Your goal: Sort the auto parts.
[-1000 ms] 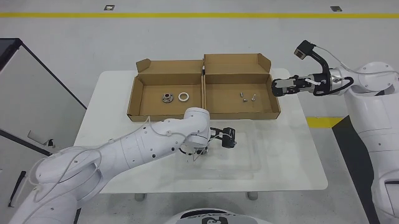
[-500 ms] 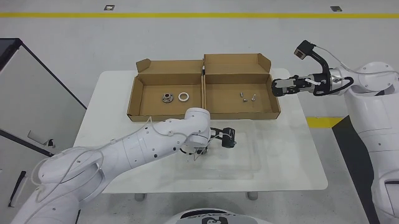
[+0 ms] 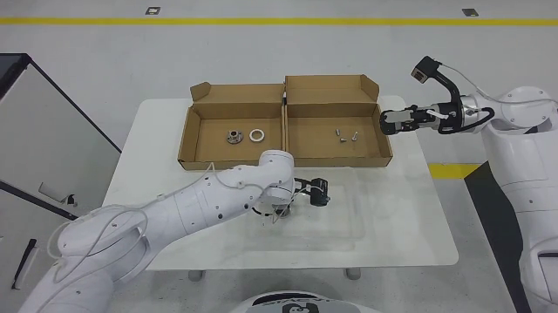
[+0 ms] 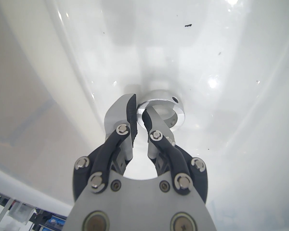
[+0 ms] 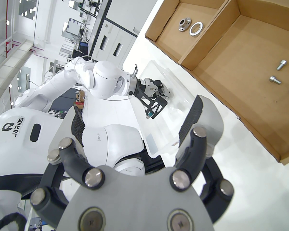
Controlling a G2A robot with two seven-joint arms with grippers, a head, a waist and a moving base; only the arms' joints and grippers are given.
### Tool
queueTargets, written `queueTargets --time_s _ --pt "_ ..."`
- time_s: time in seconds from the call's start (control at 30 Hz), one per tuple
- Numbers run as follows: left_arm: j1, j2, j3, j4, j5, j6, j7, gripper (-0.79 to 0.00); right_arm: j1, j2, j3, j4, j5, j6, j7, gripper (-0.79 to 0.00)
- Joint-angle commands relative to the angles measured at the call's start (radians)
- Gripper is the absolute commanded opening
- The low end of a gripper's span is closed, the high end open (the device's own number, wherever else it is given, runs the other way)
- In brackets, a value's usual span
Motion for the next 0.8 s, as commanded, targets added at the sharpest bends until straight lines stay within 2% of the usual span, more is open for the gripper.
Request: queueTargets --time_s 0.0,0.2,0.5,0.77 --pt "-0.009 0.0 0.0 -0.003 -0.016 0.005 -0.005 -0.785 0.0 0.0 0.0 0.0 0.0 0.0 0.0 0.0" --pt "-0.061 0.017 -0.002 -0.071 -0.097 0.03 -0.03 -0.785 0.0 0.0 0.0 0.0 0.0 0.0 0.0 0.0" --pt "-0.102 0.072 -0.029 -0.294 -0.092 0.114 -0.112 -0.785 0.0 0.0 0.0 0.0 0.0 0.0 0.0 0.0" --pt "-0.099 0.073 -0.03 -0.288 -0.09 0.119 -0.107 -0.785 0.0 0.0 0.0 0.0 0.0 0.0 0.0 0.0"
